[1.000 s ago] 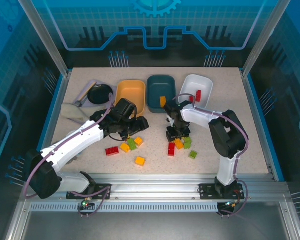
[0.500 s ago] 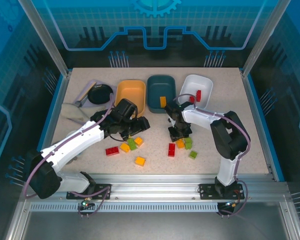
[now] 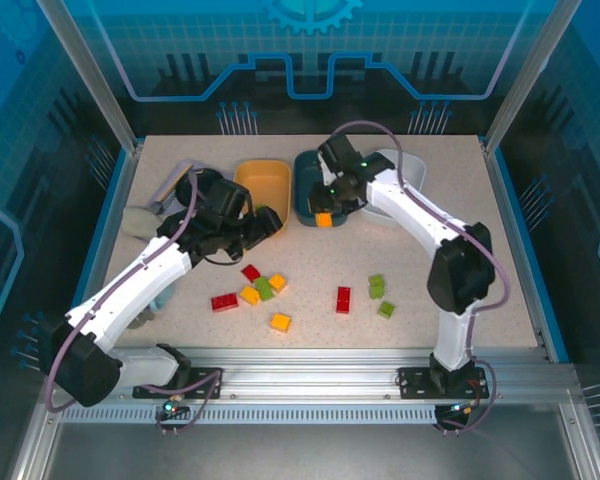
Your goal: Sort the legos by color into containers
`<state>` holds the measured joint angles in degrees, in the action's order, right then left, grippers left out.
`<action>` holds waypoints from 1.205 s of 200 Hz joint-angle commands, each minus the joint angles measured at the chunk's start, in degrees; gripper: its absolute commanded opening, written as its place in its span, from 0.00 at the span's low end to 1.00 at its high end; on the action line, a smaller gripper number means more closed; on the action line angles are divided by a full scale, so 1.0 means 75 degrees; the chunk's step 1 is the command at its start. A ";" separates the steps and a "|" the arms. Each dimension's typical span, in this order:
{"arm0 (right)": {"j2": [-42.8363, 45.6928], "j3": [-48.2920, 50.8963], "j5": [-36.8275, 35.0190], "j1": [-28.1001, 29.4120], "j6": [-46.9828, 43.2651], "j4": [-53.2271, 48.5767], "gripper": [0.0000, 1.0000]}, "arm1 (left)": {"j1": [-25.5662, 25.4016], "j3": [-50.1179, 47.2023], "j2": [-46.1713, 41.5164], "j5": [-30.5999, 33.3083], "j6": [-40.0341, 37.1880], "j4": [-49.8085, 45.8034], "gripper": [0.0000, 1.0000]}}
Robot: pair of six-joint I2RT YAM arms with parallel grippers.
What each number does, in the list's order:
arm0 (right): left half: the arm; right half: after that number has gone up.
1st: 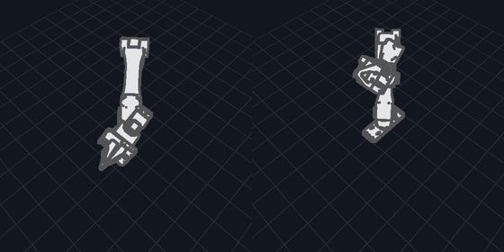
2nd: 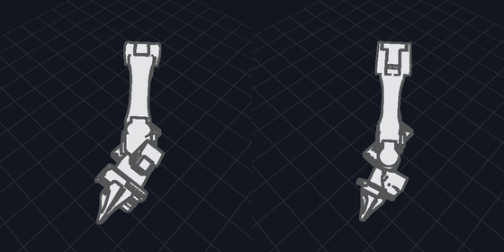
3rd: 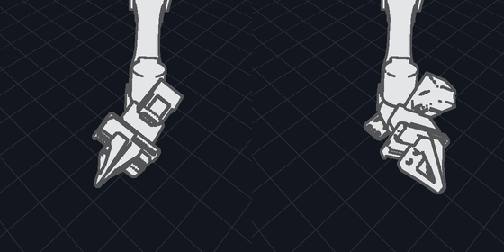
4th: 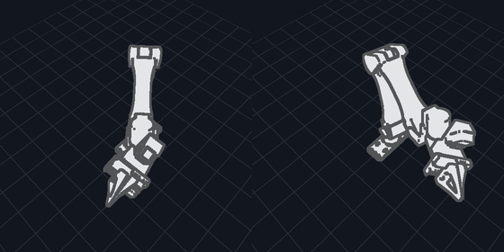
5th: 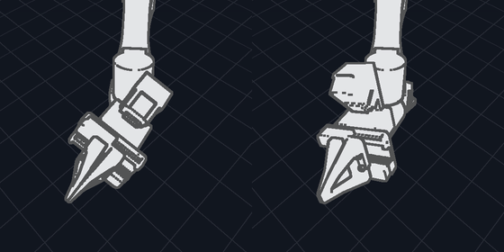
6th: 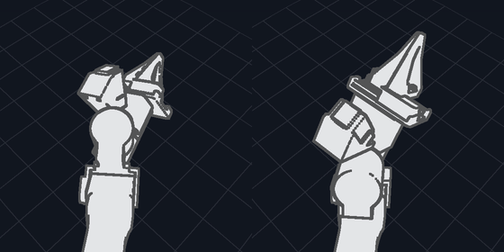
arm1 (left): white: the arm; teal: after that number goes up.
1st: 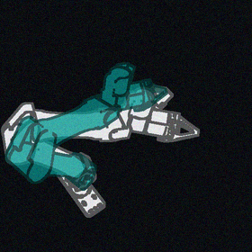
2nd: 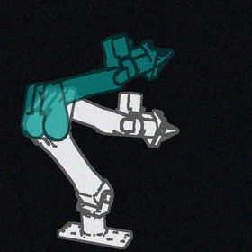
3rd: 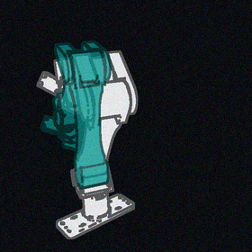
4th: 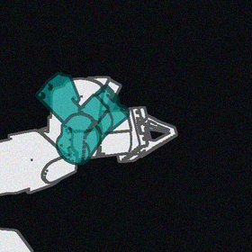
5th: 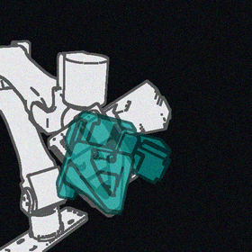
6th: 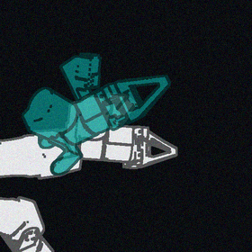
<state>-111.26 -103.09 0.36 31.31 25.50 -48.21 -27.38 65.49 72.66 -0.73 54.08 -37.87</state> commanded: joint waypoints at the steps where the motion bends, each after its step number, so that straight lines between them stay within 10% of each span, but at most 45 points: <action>1: -0.1082 -0.0834 0.0411 -0.0308 0.0230 0.0108 0.29 | 0.0337 0.0259 -0.0151 -0.0150 -0.0048 0.0321 0.82; 109: -0.4405 -0.4462 0.0882 -0.0693 0.0468 -0.0908 0.36 | 0.0542 -0.0114 -0.0487 -0.0108 -0.0203 -0.0271 0.82; 158: -0.4011 -0.4454 0.0823 -0.0677 0.0421 -0.0945 0.56 | 0.0511 -0.0381 -0.0587 -0.0242 -0.0165 -0.0883 0.81; 241: -0.0987 -0.2133 0.0651 -0.0313 0.0078 -0.0172 0.55 | -0.0170 -0.1254 -0.0893 -0.0203 0.0290 -0.1584 0.78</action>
<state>-128.46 -126.04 4.75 27.14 27.59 -52.47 -26.57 58.30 67.37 -1.98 54.19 -46.50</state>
